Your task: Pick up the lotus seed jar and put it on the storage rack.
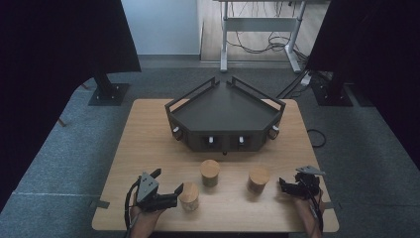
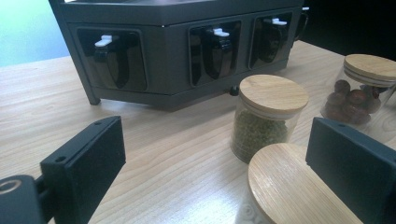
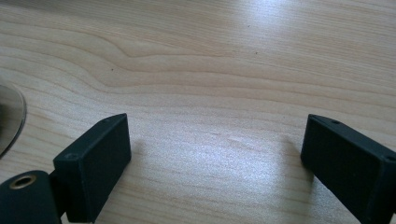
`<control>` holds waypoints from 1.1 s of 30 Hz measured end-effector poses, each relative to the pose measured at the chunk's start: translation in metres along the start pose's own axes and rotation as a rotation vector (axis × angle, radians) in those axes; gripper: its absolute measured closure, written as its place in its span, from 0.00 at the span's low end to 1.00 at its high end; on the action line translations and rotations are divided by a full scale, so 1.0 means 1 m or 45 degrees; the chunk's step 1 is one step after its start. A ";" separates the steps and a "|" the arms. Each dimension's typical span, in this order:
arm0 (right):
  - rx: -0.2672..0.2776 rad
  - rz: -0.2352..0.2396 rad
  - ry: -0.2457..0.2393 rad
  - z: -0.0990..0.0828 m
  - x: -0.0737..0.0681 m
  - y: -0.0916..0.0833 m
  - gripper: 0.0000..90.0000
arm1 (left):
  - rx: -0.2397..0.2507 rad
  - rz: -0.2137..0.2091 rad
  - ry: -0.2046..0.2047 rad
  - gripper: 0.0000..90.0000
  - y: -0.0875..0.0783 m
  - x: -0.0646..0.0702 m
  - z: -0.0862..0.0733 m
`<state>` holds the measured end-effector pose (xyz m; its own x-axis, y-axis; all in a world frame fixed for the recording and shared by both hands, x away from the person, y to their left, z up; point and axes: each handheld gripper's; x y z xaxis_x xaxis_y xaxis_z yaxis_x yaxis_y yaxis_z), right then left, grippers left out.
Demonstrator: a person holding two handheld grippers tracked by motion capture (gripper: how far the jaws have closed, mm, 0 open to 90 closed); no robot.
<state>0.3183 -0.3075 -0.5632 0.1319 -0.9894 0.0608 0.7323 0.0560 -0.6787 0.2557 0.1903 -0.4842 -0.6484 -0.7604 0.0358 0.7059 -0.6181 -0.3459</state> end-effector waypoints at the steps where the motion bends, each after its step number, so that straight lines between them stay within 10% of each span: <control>1: 0.000 0.000 0.000 0.000 0.000 0.000 0.09 | 0.000 -0.001 0.000 0.05 0.000 0.000 0.000; 33: 0.001 0.002 -0.004 0.000 0.000 0.000 0.09 | 0.000 -0.063 0.017 0.05 0.009 0.017 -0.003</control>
<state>0.3183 -0.3073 -0.5632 0.1351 -0.9889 0.0620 0.7326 0.0575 -0.6782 0.2503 0.1721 -0.4897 -0.6861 -0.7264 0.0404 0.6729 -0.6547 -0.3444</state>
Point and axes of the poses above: each handheld gripper's, and its own axes: y roughly forward along the jaws, z roughly out of its top, x roughly to its right, and after that the axes turned 7 degrees about -z, right-handed
